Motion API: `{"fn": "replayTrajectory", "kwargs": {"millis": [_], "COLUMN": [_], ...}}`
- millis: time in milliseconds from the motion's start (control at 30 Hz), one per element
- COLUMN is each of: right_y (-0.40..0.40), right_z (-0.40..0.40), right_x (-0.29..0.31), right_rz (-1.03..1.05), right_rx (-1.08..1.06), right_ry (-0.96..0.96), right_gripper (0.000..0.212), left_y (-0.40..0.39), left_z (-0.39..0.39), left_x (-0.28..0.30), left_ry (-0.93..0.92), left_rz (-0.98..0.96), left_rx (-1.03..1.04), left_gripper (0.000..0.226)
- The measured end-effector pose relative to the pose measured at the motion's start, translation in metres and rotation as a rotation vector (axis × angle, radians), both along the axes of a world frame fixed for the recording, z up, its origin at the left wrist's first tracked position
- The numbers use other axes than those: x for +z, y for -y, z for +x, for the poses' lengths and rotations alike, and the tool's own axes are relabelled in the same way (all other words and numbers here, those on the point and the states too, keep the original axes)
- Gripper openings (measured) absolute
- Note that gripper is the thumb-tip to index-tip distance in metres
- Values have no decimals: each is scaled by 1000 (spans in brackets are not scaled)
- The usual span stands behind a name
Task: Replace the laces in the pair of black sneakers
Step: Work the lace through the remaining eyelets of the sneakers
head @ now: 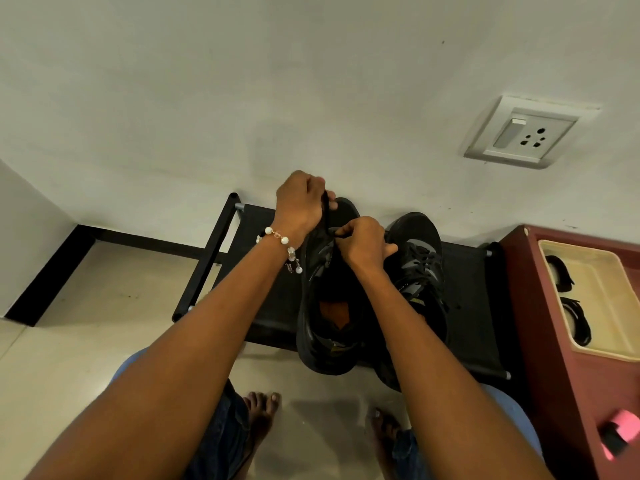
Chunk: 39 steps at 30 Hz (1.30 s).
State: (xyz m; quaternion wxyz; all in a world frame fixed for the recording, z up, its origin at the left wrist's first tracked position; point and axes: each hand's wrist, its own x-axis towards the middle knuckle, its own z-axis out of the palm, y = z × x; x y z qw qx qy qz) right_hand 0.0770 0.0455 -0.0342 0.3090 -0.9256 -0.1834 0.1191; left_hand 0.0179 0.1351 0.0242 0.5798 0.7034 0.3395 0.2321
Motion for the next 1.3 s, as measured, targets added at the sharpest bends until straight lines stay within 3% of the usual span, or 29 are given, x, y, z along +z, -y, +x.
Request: {"fn": "replayTrajectory", "kwargs": {"millis": [67, 167, 233, 333, 400, 467, 533, 700, 800, 1033, 1200, 1267, 1300], "right_y": [-1, -4, -6, -8, -7, -7, -7, -6, -5, -6, -7, -7, -6], "right_z": [0, -1, -1, 0, 2, 3, 3, 3, 2, -1, -2, -2, -2], "right_x": [-1, -5, -7, -11, -13, -16, -16, -17, -16, -13, -14, -13, -12], "right_rz": [-8, 3, -10, -45, -53, -54, -52, -43, -30, -27, -37, -54, -68], "right_rx": [-6, -5, -5, -4, 1, 3, 8, -18, -36, -59, -56, -47, -38], "right_ry": [13, 34, 50, 56, 70, 76, 75, 86, 73, 72, 84, 86, 83], "right_gripper": [14, 16, 15, 14, 12, 12, 14, 14, 10, 7, 6, 6, 7], "left_y": [0, -5, -6, -9, -11, -14, -18, -24, -29, -25, -28, -32, -33], "left_z": [-1, -1, 0, 2, 0, -5, -6, -5, -5, -10, -13, -17, -19], "left_x": [24, 45, 43, 15, -5, -13, -13, 0, 9, 48, 69, 71, 70], "left_ry": [213, 355, 182, -326, -654, -822, -822, -564, -302, 381, 828, 802, 695], "left_rz": [-119, -60, 98, 527, 717, 750, 670, 244, -141, -637, -709, -664, -603], "left_rx": [16, -71, -158, -358, -481, -498, -454, -255, -87, -29, -73, -117, -133], "left_gripper": [19, 17, 16, 14, 21, 29, 30, 19, 5, 26, 27, 29, 32]}}
